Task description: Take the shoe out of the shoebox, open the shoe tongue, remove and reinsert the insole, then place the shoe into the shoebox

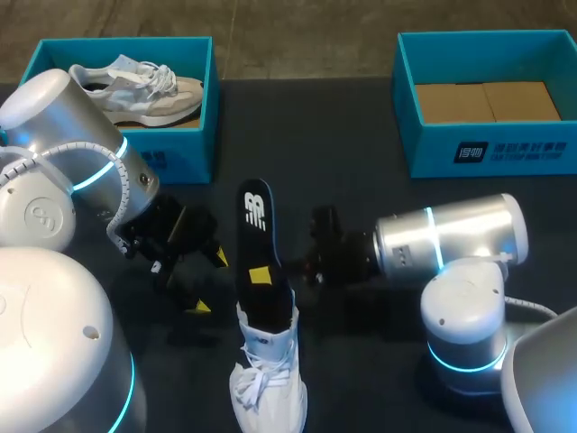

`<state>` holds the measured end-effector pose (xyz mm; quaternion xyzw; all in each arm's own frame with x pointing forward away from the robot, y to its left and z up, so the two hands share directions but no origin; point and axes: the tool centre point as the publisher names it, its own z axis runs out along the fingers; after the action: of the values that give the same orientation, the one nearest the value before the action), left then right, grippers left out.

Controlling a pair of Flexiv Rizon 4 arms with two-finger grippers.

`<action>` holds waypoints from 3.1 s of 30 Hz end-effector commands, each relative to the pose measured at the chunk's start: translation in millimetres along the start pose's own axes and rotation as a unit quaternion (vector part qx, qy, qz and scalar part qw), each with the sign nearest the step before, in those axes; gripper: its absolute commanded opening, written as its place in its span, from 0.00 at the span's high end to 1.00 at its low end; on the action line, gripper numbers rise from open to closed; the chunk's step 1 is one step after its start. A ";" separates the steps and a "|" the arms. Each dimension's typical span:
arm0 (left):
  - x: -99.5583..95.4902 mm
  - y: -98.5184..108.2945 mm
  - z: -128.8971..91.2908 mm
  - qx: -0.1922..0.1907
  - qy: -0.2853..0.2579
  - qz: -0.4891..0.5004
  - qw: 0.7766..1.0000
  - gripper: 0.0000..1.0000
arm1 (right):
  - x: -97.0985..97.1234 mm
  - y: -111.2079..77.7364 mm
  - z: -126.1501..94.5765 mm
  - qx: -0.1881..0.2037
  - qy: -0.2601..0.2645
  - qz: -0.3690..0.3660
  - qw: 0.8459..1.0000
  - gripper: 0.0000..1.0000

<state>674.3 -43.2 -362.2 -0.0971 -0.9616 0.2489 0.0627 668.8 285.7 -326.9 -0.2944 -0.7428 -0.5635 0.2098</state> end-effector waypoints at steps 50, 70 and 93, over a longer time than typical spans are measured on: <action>0.9 -0.5 0.7 -0.001 -0.001 0.000 1.000 0.00 | 14.5 -44.1 2.5 -0.038 0.023 0.017 0.999 0.69; 0.9 -0.5 0.7 -0.001 -0.001 0.000 1.000 0.00 | 11.4 -9.2 -1.0 -0.021 0.020 -0.014 0.999 0.72; 0.9 -0.5 0.7 -0.001 -0.001 0.000 1.000 0.00 | -0.7 -16.8 1.8 -0.013 0.016 0.044 0.999 1.00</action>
<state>674.3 -43.2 -362.2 -0.0972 -0.9616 0.2489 0.0628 659.4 281.0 -339.0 -0.3189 -0.7176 -0.5691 0.2438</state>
